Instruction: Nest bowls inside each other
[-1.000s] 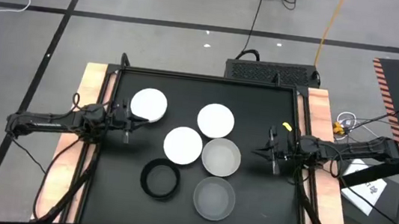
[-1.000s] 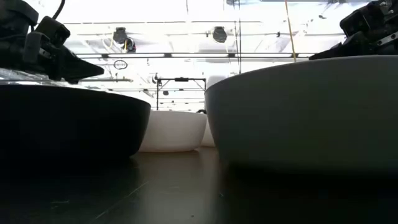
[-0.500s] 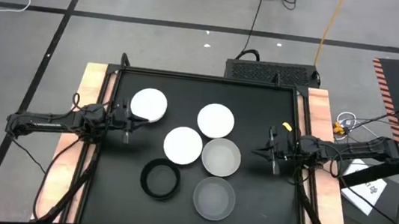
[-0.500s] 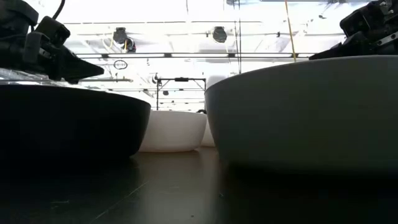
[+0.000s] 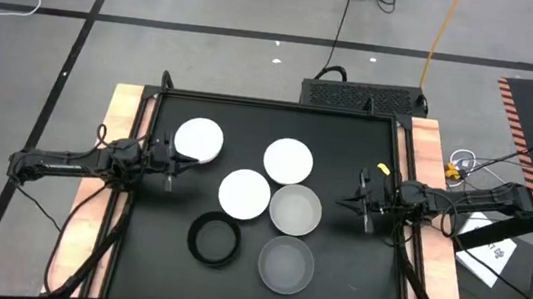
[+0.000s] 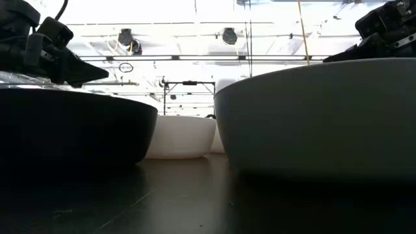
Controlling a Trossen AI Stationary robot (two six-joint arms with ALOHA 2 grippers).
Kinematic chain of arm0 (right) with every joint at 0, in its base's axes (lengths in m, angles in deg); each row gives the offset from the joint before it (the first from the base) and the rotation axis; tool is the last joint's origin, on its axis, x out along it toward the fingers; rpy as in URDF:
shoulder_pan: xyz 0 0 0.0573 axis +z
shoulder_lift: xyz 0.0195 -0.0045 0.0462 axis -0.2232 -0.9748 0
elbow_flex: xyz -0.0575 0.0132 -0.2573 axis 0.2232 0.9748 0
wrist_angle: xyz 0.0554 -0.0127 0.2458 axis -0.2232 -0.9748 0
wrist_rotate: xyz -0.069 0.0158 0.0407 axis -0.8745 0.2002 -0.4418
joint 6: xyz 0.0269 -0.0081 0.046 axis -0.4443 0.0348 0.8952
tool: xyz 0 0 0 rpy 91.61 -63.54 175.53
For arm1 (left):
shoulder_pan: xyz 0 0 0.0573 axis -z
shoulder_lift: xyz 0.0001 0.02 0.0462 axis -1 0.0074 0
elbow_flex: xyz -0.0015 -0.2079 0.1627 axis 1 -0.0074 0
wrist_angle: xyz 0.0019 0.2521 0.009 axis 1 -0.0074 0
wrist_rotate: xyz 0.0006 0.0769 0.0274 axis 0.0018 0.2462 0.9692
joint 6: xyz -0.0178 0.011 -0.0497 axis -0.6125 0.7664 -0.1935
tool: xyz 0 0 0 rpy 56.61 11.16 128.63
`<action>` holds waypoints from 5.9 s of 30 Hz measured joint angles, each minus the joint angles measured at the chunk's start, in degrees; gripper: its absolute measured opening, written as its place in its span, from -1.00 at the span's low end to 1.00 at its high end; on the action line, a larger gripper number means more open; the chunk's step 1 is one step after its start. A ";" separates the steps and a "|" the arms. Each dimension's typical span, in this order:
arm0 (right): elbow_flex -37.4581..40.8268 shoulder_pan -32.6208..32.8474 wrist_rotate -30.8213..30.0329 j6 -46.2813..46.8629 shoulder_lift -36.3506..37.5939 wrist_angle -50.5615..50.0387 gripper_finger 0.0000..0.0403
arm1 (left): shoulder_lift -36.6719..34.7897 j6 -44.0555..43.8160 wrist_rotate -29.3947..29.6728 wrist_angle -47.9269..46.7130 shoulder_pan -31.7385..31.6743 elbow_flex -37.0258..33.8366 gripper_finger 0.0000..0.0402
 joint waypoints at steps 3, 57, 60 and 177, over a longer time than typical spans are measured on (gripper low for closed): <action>0.01 0.01 0.00 0.01 0.00 0.00 -1.00 | -0.01 0.00 0.01 0.00 0.00 0.00 -0.81; 0.00 0.00 0.00 0.01 0.01 0.01 -1.00 | 0.00 0.76 0.05 0.00 0.00 -0.01 -0.81; 0.01 0.01 0.00 0.00 0.00 0.00 -1.00 | 0.01 3.28 0.12 0.00 0.01 -0.02 -0.81; -22.45 -29.62 1.97 -2.92 -24.12 4.27 0.59 | -3.05 -2.54 12.84 -10.25 -2.37 12.53 0.99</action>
